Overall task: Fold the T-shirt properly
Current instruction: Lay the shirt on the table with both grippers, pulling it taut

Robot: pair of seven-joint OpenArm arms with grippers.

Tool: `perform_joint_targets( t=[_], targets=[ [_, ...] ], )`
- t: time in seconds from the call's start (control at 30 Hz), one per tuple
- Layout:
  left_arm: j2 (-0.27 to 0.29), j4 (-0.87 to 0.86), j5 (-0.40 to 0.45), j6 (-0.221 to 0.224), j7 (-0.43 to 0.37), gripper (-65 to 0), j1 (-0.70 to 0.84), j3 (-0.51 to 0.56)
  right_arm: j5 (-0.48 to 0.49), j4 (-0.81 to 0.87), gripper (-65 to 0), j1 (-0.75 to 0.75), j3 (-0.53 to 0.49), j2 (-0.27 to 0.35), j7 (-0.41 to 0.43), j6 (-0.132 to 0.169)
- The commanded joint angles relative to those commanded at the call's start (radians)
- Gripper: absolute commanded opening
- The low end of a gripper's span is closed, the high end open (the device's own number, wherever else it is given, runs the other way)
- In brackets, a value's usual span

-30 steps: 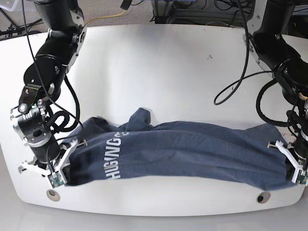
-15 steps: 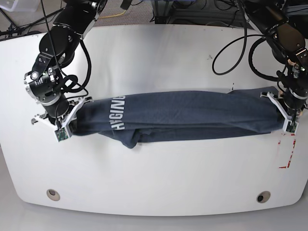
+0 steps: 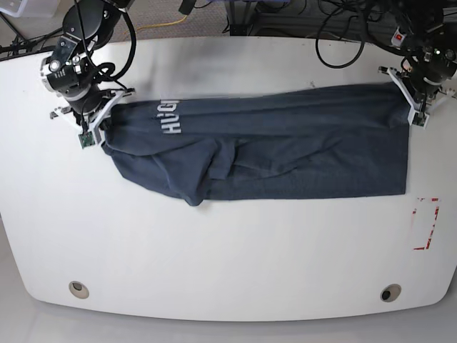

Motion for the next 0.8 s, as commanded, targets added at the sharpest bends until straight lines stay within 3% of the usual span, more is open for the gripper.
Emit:
perform_joint_targets(
  t=[0.2,0.37,0.43,0.6,0.8],
  targets=[
    [-0.023,-0.034,0.0,0.0,0.0,-65.0,0.018,-0.005,0.12,-0.009,-65.0,-0.101,0.002,0.008,-0.026,0.0],
    [-0.023,-0.034,0.0,0.0,0.0,-65.0,0.017,0.0,0.161,-0.012,-65.0,-0.114,0.0,0.006,-0.032,0.0],
    [-0.023,-0.034,0.0,0.0,0.0,-65.0,0.017,0.002,0.172,-0.012,-61.4,-0.112,0.0,0.006,-0.058,0.0],
    [-0.023,-0.034,0.005,0.0,0.0,-65.0,0.014,0.002,0.281,-0.012,-43.3,-0.11,0.003,0.038,-0.14,0.0],
    [-0.023,-0.035,0.006,0.0,-0.006,-65.0,0.012,0.003,0.572,-0.098,-27.7,-0.106,0.003,0.114,-0.221,0.0]
  ],
)
